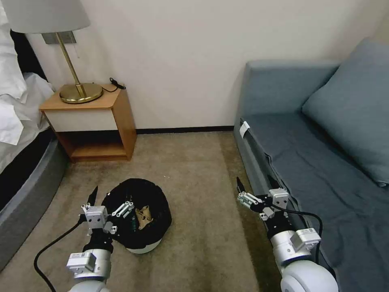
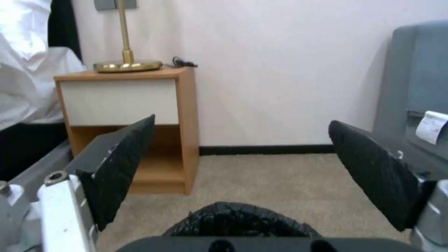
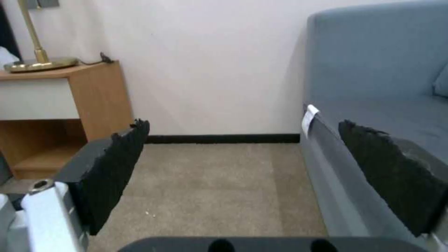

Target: Pick up the trash bin, then pick up the garbage on the floor and place it into the trash bin.

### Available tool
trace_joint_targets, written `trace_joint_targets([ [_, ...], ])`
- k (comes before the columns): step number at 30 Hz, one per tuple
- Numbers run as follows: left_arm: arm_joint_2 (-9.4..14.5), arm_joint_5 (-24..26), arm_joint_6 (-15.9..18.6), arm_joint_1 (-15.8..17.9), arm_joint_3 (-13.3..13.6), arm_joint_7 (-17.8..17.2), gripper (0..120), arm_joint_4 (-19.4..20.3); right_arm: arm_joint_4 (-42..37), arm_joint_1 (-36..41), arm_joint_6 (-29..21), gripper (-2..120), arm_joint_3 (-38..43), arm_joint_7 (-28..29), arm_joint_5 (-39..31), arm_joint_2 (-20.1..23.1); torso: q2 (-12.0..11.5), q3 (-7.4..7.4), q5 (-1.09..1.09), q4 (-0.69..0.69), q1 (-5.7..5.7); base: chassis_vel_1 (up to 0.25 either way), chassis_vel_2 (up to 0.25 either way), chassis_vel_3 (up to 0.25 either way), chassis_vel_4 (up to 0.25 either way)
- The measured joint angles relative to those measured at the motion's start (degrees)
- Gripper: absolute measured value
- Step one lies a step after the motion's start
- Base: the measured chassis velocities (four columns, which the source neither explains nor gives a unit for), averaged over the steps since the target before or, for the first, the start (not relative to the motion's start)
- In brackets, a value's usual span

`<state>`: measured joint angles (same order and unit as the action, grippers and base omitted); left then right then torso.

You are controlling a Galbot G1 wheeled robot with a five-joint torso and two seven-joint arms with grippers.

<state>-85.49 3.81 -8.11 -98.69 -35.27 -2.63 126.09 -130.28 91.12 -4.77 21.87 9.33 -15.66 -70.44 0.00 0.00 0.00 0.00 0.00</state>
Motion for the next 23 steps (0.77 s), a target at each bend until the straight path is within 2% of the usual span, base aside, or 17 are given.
trace_joint_targets([
  [11,-0.07,-0.34,-0.98,0.06,1.52,-0.18,100,-1.41,1.03,-0.99,-0.05,100,0.06,-1.53,0.19,0.19,0.00,0.00,-0.01,0.00,0.00,0.000,0.000,0.000,0.000],
  [23,-0.01,-0.26,-0.94,0.14,1.56,-0.22,100,-1.52,1.07,-0.82,-0.18,100,0.20,-1.94,0.52,0.19,0.00,0.00,-0.01,0.00,0.00,0.000,0.000,0.000,0.000],
])
